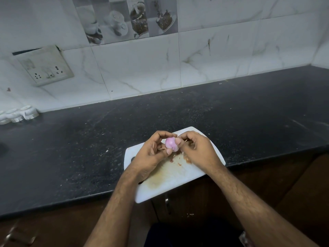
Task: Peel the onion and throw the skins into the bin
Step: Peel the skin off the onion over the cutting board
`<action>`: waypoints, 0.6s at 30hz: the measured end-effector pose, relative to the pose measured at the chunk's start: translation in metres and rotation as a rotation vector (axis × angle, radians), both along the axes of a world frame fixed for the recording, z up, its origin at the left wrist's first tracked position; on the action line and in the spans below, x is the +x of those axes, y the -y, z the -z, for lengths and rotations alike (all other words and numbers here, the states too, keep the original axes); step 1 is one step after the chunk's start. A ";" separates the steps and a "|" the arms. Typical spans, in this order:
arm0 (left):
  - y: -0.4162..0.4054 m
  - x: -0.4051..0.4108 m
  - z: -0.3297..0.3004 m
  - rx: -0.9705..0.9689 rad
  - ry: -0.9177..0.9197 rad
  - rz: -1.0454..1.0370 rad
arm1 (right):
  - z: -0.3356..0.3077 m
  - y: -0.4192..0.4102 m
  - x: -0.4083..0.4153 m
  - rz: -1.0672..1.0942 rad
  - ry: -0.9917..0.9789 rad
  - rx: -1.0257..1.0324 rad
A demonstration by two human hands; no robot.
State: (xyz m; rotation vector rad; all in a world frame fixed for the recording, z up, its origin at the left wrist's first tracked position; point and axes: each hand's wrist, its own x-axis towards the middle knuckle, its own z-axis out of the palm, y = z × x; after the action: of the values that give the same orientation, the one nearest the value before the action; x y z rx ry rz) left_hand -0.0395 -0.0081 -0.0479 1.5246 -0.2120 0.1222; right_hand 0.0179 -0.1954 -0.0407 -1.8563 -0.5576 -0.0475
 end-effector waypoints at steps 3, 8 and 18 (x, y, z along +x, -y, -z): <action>0.001 -0.001 -0.001 0.002 0.021 0.014 | 0.000 0.002 0.000 -0.012 -0.024 -0.015; 0.001 0.000 0.000 0.029 0.010 -0.011 | -0.002 0.002 -0.004 -0.061 -0.043 0.060; 0.005 -0.002 0.002 0.153 0.021 -0.103 | 0.003 -0.001 -0.008 0.055 0.141 -0.096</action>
State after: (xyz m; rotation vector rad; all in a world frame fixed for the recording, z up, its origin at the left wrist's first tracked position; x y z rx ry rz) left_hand -0.0419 -0.0130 -0.0501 1.6875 -0.1621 0.2077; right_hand 0.0098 -0.1948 -0.0437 -1.9727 -0.6154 -0.1926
